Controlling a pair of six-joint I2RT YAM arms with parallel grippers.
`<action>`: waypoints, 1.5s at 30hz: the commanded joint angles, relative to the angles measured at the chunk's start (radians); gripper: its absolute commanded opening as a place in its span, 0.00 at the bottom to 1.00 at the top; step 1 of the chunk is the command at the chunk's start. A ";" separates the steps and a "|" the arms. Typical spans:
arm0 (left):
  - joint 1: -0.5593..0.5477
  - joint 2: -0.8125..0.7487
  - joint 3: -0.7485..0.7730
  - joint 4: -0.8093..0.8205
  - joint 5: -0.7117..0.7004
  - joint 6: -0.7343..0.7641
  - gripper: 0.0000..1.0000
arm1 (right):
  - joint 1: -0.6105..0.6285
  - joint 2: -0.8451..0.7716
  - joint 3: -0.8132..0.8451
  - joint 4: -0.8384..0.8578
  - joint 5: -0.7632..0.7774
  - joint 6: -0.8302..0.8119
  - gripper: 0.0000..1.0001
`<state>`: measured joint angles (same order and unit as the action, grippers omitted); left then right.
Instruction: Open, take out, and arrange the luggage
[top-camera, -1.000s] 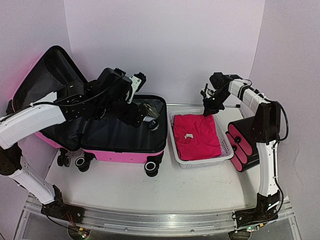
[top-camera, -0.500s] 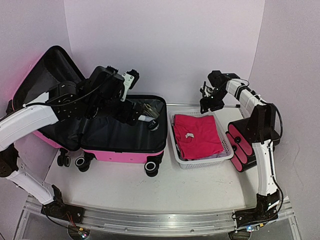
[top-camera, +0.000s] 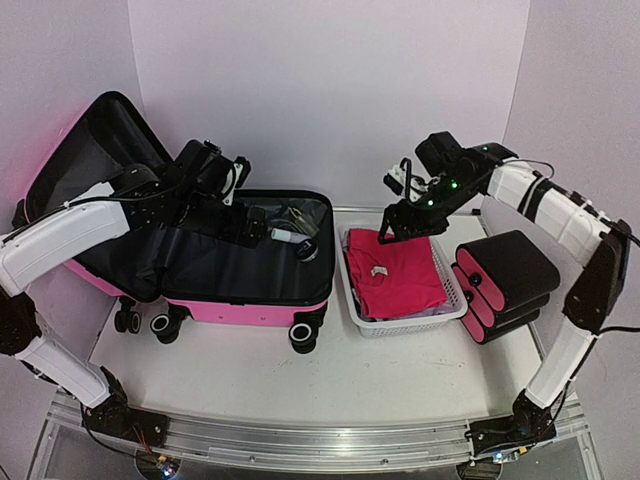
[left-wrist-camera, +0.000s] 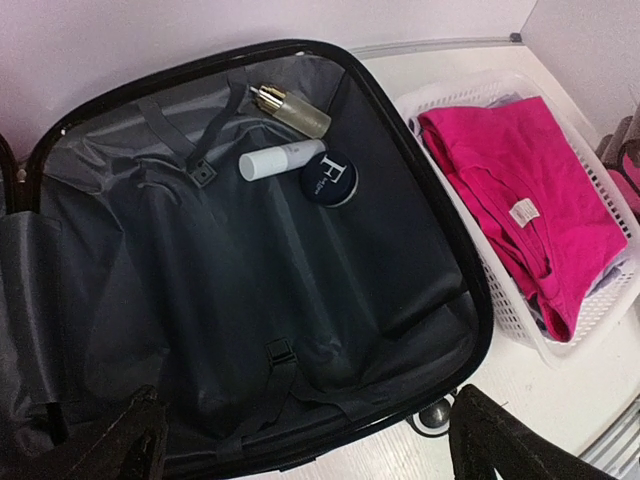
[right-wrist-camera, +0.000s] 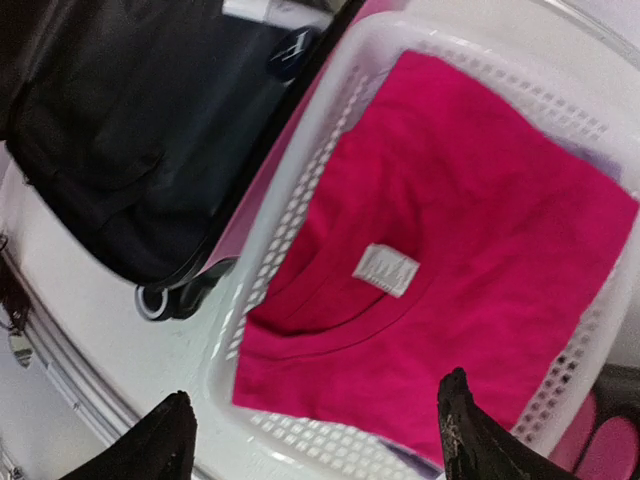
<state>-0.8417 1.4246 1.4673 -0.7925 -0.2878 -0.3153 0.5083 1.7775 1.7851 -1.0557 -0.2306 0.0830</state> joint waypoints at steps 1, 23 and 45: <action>0.005 0.041 0.009 0.027 0.106 -0.043 0.99 | -0.006 -0.147 -0.213 0.074 0.007 0.050 0.84; 0.059 0.095 -0.185 0.268 0.453 -0.147 0.95 | 0.047 -0.298 -0.467 -0.161 0.216 0.212 0.74; 0.060 -0.089 -0.291 0.289 0.347 -0.039 0.96 | 0.331 -0.051 -0.577 0.212 0.567 -0.526 0.38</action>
<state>-0.7807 1.3972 1.1973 -0.5468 0.0963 -0.3817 0.8658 1.7081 1.1851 -0.9642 0.3008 -0.3397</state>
